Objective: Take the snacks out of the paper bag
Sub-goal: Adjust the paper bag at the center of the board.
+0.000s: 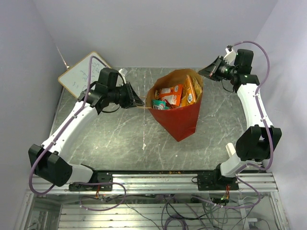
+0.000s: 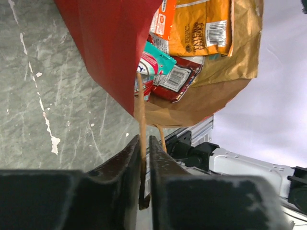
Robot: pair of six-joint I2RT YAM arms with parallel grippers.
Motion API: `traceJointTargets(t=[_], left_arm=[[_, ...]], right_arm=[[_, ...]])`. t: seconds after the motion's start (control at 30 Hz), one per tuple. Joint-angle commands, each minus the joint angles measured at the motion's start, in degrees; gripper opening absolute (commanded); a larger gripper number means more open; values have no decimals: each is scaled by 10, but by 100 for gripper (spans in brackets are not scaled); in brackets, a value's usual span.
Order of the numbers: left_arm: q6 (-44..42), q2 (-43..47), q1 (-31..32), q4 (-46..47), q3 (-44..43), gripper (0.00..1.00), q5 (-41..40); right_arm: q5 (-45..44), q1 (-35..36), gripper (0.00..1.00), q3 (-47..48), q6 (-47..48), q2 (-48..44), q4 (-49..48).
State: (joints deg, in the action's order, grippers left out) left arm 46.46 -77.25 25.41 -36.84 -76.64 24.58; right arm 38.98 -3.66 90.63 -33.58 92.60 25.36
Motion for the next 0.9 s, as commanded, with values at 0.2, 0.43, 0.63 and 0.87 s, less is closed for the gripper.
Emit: traceJointTargets(t=[0.2, 0.43, 0.63, 0.87], left_arm=[[19, 32, -55, 37, -24, 7, -13], [29, 63, -181, 16, -43, 7, 64], [-41, 48, -210, -79, -140, 7, 38], [-108, 19, -230, -151, -257, 7, -34]], right_arm=[[-14, 64, 0, 40, 25, -28, 37], [-59, 172, 0, 55, 0, -25, 32], [-76, 281, 0, 23, -57, -25, -35], [-70, 354, 0, -16, -53, -26, -36]])
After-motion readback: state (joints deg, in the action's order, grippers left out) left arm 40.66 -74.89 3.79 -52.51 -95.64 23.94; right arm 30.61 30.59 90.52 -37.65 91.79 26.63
